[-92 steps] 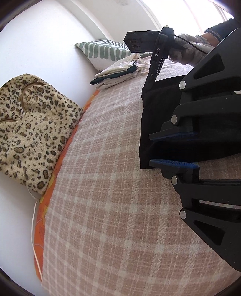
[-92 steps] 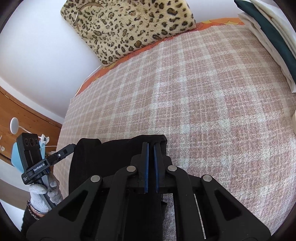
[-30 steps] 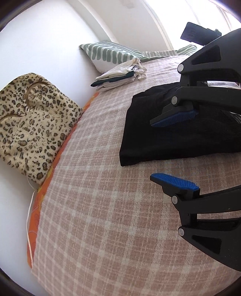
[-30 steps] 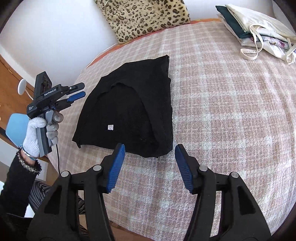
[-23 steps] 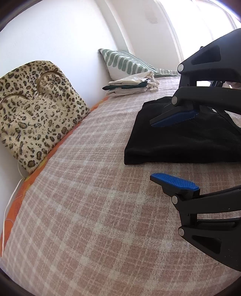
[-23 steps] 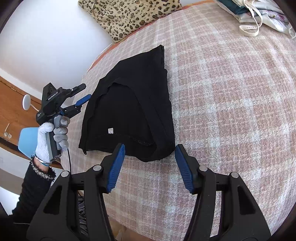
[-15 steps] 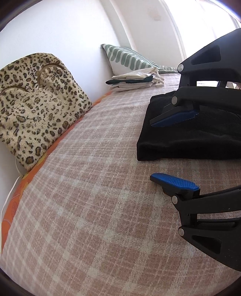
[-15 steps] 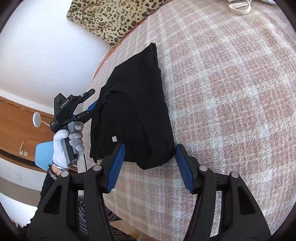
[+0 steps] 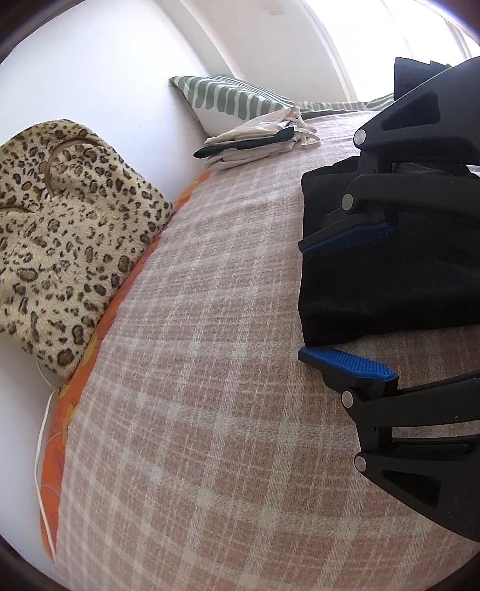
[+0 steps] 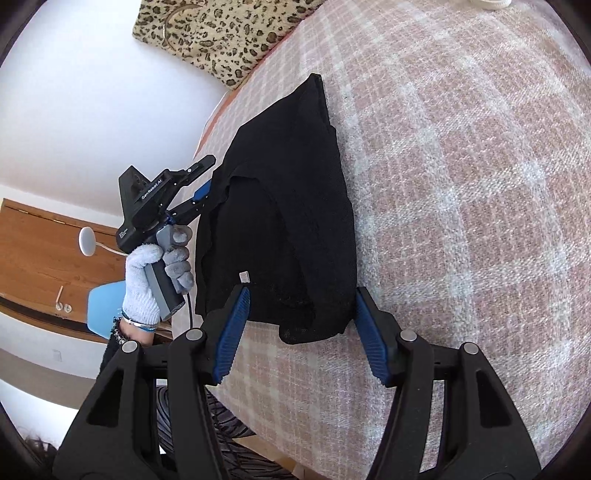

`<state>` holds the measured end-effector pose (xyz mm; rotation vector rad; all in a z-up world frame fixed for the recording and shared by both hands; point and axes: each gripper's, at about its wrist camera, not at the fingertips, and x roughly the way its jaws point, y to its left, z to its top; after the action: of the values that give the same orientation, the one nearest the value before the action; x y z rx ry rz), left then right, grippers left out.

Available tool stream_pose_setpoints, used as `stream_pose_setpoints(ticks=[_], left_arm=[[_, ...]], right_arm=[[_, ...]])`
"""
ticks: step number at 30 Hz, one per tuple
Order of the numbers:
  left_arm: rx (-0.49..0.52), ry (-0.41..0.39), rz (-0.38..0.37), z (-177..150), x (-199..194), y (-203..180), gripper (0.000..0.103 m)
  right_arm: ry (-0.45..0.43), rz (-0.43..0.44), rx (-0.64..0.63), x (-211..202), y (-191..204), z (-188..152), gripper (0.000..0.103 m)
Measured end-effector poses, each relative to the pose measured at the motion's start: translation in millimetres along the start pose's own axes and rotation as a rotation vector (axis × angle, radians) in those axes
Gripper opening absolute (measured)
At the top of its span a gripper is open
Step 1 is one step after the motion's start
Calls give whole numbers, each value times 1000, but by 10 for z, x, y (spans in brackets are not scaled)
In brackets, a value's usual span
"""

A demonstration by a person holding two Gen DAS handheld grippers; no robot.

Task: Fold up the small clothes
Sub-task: 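Lift the folded black shirt off the bedspread with both grippers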

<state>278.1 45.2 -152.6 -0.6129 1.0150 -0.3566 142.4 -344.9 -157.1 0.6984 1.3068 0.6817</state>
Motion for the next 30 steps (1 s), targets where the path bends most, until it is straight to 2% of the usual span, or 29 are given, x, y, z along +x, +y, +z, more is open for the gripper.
stream_pose_setpoints(ticks=[5, 7, 9, 11, 15, 19, 23, 25, 28, 29, 30], left_arm=[[-7, 23, -41, 1, 31, 5, 48], [-12, 17, -44, -4, 33, 4, 46], [2, 25, -34, -13, 57, -14, 33], [3, 25, -36, -18, 76, -14, 29], [-1, 30, -12, -2, 95, 22, 7], [6, 19, -1, -4, 76, 31, 7], [6, 24, -19, -1, 86, -7, 7], [-15, 48, -23, -10, 131, -11, 12], [23, 34, -7, -28, 131, -76, 12], [42, 27, 2, -37, 131, -101, 12], [59, 22, 18, -43, 131, -124, 6]], right_arm=[[1, 85, 85, 39, -92, 39, 61], [-4, 92, 98, 77, -81, 56, 59], [-7, 81, 91, 113, -29, 70, 57], [-16, 67, 90, 136, 8, 79, 56], [-19, 35, 70, 161, 61, 82, 50], [-24, 21, 77, 138, 30, 64, 39], [-27, 36, 90, 140, 2, 66, 39], [-28, 39, 97, 143, -7, 71, 39], [-34, 23, 88, 157, 25, 81, 39], [-37, 5, 79, 161, 48, 86, 32], [-37, -24, 64, 174, 79, 88, 25]])
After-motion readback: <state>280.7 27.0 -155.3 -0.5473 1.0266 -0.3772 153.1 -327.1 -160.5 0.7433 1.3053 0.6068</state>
